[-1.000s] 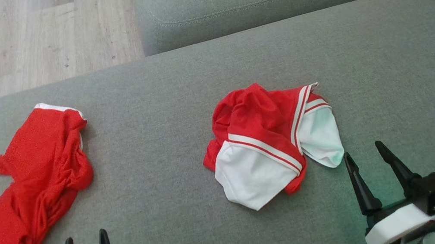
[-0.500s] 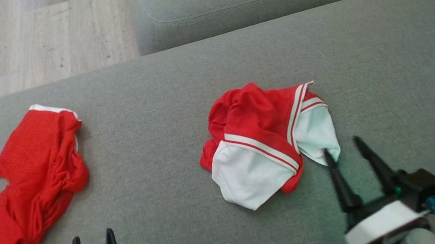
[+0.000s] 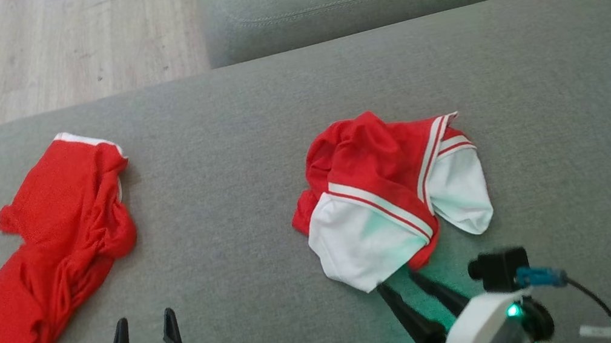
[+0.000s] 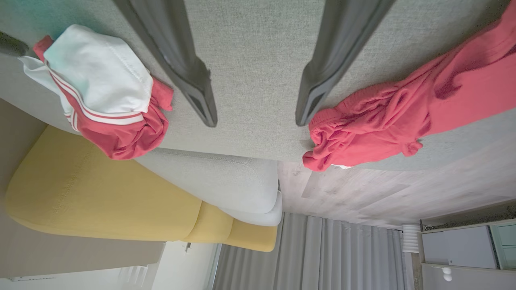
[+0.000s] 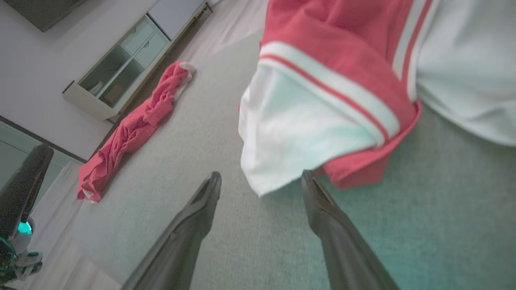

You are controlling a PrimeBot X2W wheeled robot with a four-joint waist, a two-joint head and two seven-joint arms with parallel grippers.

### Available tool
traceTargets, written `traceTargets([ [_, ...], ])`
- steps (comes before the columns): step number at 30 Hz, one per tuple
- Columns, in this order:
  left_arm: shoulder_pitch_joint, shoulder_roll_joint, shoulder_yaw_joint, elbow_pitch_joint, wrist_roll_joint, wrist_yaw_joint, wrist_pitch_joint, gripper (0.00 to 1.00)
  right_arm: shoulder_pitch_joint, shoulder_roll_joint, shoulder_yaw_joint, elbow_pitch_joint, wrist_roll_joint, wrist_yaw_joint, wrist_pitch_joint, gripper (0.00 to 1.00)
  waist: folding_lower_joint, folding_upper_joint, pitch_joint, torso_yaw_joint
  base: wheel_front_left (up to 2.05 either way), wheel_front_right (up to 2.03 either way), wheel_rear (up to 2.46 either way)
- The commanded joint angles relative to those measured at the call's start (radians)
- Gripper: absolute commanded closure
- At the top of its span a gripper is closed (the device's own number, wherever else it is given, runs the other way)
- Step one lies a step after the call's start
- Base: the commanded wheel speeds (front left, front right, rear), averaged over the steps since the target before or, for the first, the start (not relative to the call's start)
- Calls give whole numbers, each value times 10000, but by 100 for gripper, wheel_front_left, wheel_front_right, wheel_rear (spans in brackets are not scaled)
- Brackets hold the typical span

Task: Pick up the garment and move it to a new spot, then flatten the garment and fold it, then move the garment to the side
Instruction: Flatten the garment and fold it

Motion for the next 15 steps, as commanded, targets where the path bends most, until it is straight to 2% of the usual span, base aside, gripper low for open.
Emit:
traceTargets([
  [1,-437,20,222,-315,-17,18,-97,0,-122,-20,138,-118,217,77,114,0,0,-1,64,106,0,0,0],
  [6,-545,108,217,-318,-36,18,-97,0,-230,-20,135,414,747,77,102,0,0,-1,248,365,0,0,0],
  [15,-805,165,89,-300,-1,18,-97,0,-1285,-20,655,1279,1558,77,-617,0,0,-1,640,742,0,0,0],
])
